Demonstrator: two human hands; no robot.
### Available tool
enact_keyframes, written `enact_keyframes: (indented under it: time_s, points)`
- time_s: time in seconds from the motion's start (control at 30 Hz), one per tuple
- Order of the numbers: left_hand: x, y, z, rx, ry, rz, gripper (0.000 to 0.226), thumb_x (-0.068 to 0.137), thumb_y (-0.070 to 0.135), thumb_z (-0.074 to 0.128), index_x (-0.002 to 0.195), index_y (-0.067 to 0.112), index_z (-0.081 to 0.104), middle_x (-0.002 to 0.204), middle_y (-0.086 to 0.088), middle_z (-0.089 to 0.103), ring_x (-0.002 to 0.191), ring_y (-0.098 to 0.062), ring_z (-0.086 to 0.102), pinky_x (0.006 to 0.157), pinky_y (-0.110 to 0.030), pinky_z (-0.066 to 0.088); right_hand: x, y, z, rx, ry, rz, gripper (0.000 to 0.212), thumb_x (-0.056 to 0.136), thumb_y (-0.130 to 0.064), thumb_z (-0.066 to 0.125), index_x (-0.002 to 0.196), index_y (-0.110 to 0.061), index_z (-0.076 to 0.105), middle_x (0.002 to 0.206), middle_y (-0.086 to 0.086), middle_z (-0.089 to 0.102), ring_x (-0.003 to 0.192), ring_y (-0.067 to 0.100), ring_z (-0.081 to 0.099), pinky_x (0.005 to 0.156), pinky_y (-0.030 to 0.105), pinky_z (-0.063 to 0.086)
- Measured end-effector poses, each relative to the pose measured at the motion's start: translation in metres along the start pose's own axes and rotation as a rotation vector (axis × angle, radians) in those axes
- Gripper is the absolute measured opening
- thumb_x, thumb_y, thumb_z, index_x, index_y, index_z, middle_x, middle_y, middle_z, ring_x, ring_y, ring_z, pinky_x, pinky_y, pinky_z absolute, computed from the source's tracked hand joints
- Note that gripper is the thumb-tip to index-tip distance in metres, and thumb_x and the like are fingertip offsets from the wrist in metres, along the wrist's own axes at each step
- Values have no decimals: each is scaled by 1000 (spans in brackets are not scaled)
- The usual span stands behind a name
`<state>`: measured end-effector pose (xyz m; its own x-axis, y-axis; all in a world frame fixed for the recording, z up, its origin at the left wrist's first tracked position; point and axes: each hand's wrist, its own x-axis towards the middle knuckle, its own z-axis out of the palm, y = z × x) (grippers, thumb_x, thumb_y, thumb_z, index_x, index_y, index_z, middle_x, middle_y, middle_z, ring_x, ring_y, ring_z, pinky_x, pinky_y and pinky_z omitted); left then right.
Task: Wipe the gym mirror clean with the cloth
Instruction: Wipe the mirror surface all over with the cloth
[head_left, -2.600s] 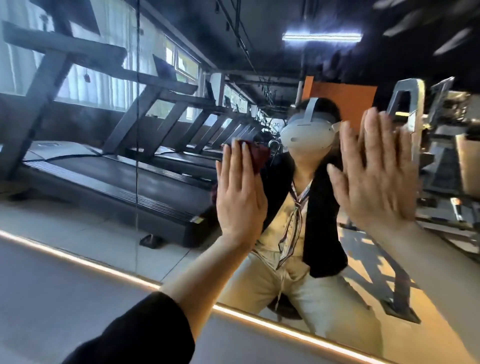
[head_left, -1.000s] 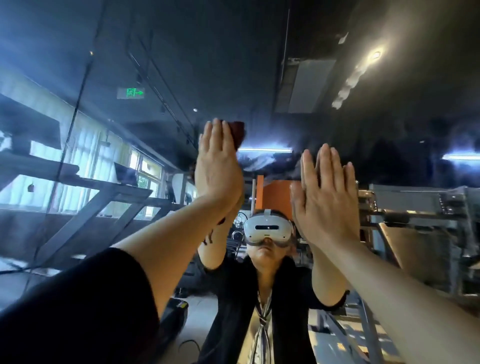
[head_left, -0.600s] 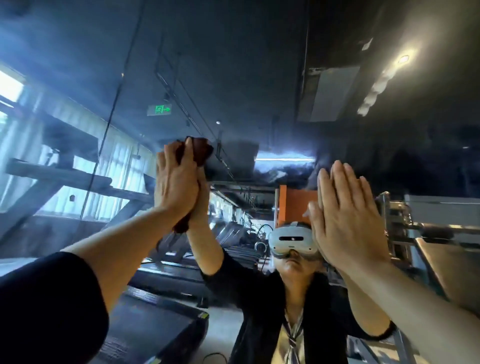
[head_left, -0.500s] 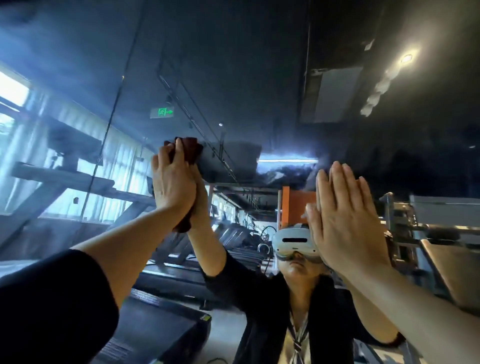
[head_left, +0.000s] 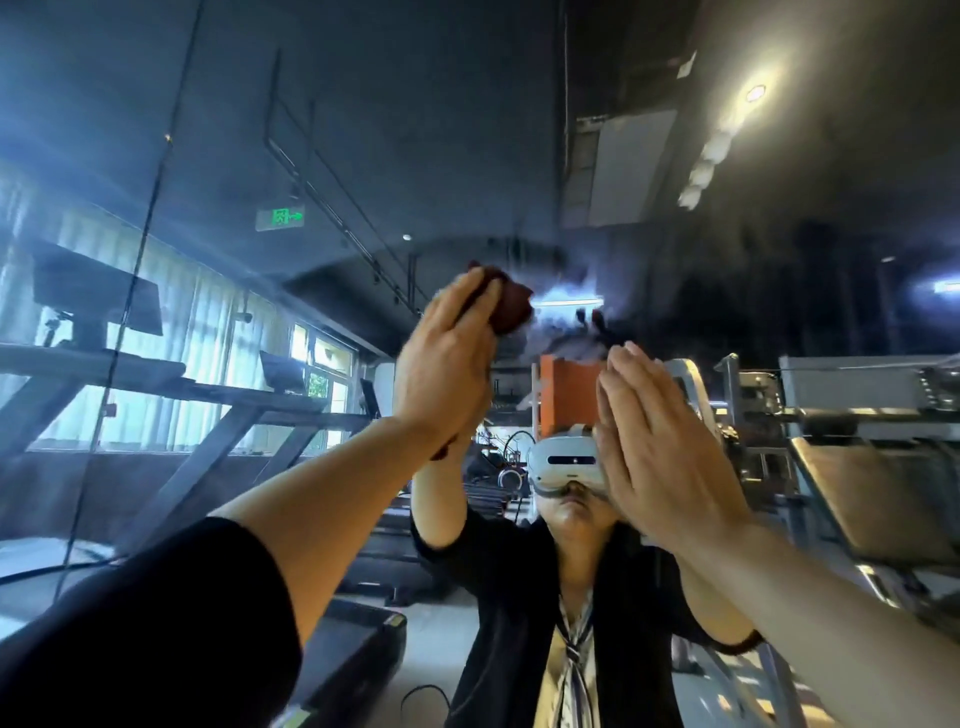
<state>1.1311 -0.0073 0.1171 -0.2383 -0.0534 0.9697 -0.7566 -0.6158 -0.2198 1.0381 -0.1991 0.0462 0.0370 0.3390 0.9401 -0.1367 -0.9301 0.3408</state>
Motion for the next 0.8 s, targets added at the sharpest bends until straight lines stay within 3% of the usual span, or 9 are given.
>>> enact_keyframes:
  time_s: [0.13,0.23,0.3,0.37,0.5,0.6,0.67,0.8]
  points:
    - [11,37,18,-32,60,-278,48,97,4,54,145,7,50,153,-9,45,142,-28,39,116,-49,37,-6,-7,4,4,-23,57,52,103,-25,36,142,8,46,152,25,42,147,36,32,122,44,21]
    - [4,85,36,-86,-34,-19,51,94,8,64,144,9,52,151,-9,48,142,-27,40,113,-44,41,-7,-7,1,81,-15,59,50,101,-18,43,144,6,44,151,23,44,147,33,33,123,42,23]
    - [-3,79,34,-101,-82,161,46,93,11,66,138,9,58,145,-9,54,137,-28,47,105,-46,50,-9,-5,-2,76,-18,36,47,102,-17,40,142,7,46,148,25,47,145,34,37,123,42,25]
    - [-8,51,23,-75,-75,204,42,93,11,61,136,6,60,142,-10,57,132,-29,50,101,-48,52,-10,-4,-2,56,-25,31,46,103,-18,38,139,8,47,147,26,46,144,36,37,123,42,23]
    - [-13,-8,-2,1,36,-129,42,98,11,54,139,7,56,146,-13,51,132,-31,48,109,-48,45,-9,-7,0,12,-50,32,49,104,-21,33,138,12,47,149,28,43,145,38,33,123,39,15]
    - [-7,14,5,15,110,-368,45,98,7,53,143,8,52,151,-9,47,139,-29,40,116,-43,36,-9,-8,1,-16,-58,44,50,104,-23,32,138,11,46,150,28,41,146,38,32,123,43,21]
    - [-12,50,18,-15,111,-294,50,91,-2,62,140,6,55,147,-10,52,136,-30,44,114,-37,31,-9,-9,-1,-3,-57,43,46,103,-19,37,138,10,47,151,28,42,147,38,31,122,46,25]
    - [-56,67,20,-61,-50,104,50,87,0,71,136,5,60,141,-9,57,133,-26,48,108,-41,47,-11,-5,-4,80,-39,30,37,97,-4,52,132,9,52,148,26,45,146,37,32,123,43,23]
